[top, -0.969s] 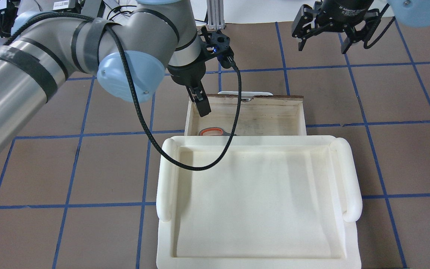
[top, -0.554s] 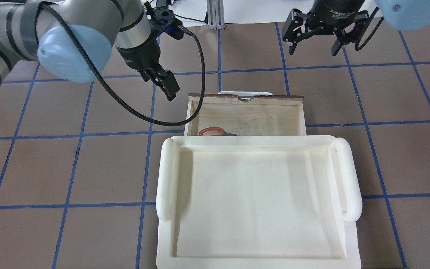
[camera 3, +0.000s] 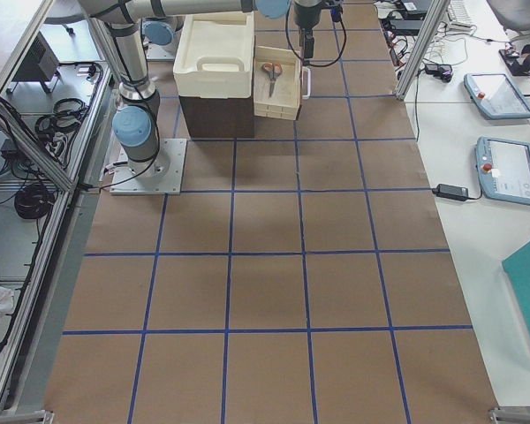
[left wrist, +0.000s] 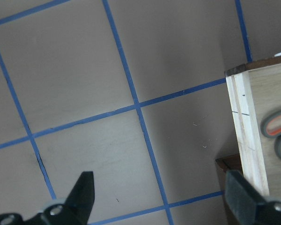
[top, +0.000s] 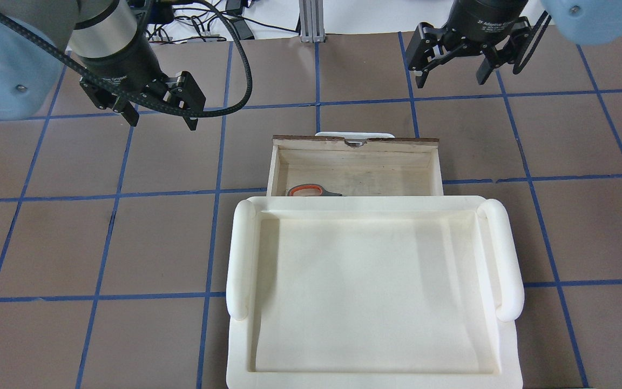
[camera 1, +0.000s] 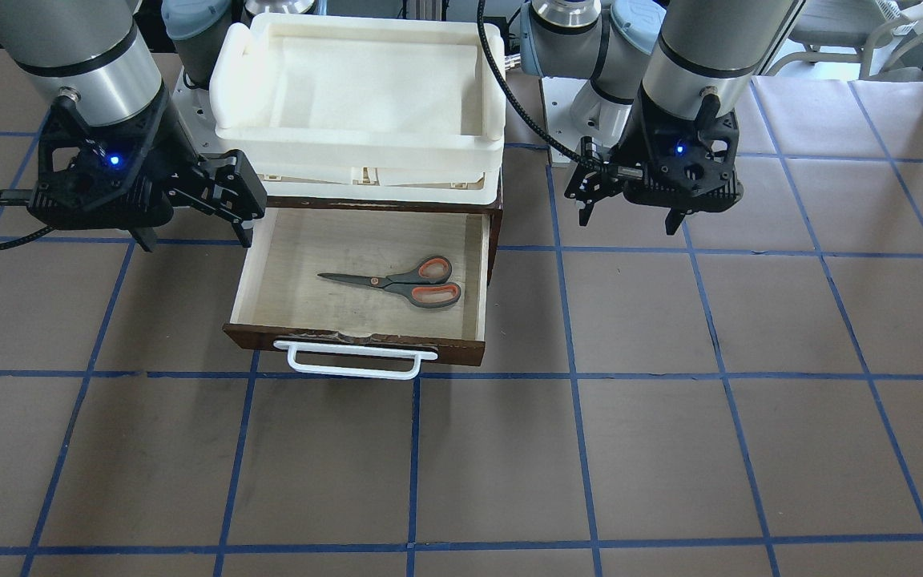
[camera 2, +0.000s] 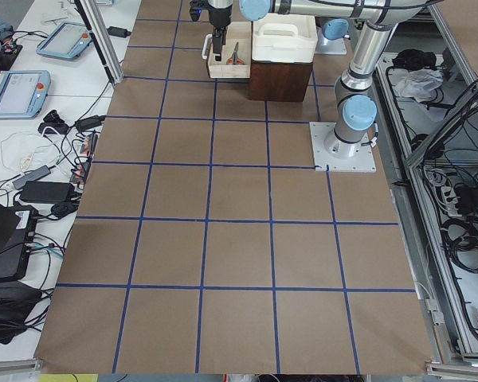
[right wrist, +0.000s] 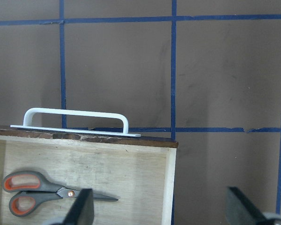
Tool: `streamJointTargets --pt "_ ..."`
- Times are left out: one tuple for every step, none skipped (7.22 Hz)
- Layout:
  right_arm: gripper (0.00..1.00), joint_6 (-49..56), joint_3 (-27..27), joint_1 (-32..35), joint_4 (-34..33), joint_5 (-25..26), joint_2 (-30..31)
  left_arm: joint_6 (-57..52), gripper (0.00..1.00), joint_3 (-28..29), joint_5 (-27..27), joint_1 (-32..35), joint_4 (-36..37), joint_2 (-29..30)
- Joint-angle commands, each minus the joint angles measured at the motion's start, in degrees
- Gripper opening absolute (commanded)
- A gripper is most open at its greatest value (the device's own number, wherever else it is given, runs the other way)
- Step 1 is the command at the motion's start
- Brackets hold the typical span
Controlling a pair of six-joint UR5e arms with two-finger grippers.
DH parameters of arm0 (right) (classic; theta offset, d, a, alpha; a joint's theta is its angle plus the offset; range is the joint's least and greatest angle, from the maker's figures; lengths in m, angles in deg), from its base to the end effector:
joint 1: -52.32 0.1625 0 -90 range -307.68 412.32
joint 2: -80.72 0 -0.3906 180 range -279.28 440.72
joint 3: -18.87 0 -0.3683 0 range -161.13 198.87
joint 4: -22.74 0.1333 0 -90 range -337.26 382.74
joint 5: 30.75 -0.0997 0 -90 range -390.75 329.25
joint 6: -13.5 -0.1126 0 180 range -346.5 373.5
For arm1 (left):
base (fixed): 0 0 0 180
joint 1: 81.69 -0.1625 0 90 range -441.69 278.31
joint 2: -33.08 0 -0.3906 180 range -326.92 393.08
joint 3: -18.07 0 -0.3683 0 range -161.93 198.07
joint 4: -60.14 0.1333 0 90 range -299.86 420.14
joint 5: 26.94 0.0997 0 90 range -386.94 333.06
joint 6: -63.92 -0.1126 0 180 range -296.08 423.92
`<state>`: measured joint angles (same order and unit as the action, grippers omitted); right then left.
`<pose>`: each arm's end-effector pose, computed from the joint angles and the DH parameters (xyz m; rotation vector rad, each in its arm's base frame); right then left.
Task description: Place scissors in drawer with both arms
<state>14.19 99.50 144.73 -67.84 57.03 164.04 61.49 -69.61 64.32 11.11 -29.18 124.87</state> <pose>0.1594 -0.5130 0.4611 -0.0856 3.0996 -0.0876 -0.1542 -0.4756 0.4459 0.1420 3.1163 -0.0331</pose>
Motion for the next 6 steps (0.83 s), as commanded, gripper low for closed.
streamJointTargets --pt "1.0 0.7 0.1 -0.1 0.4 0.1 0.1 2.2 1.0 -0.2 -1.0 -1.6 -1.2 -1.0" --pt "1.0 0.7 0.1 -0.1 0.5 0.3 0.1 1.7 1.0 -0.3 -3.8 -4.0 -1.6 -0.9" --pt "1.0 0.7 0.1 -0.1 0.4 0.4 0.1 1.6 1.0 -0.4 -3.6 -4.3 -2.3 -1.1" --pt "1.0 0.4 0.1 -0.1 0.4 0.7 0.1 1.6 1.0 -0.4 -3.5 -4.1 -3.1 -1.8" --pt "1.0 0.3 0.1 -0.1 0.5 0.7 0.1 1.9 1.0 -0.5 -3.2 -4.0 -3.1 -2.1" --pt "1.0 0.0 0.1 -0.1 0.5 0.9 0.1 2.0 1.0 -0.5 -3.3 -4.0 -3.1 -2.3"
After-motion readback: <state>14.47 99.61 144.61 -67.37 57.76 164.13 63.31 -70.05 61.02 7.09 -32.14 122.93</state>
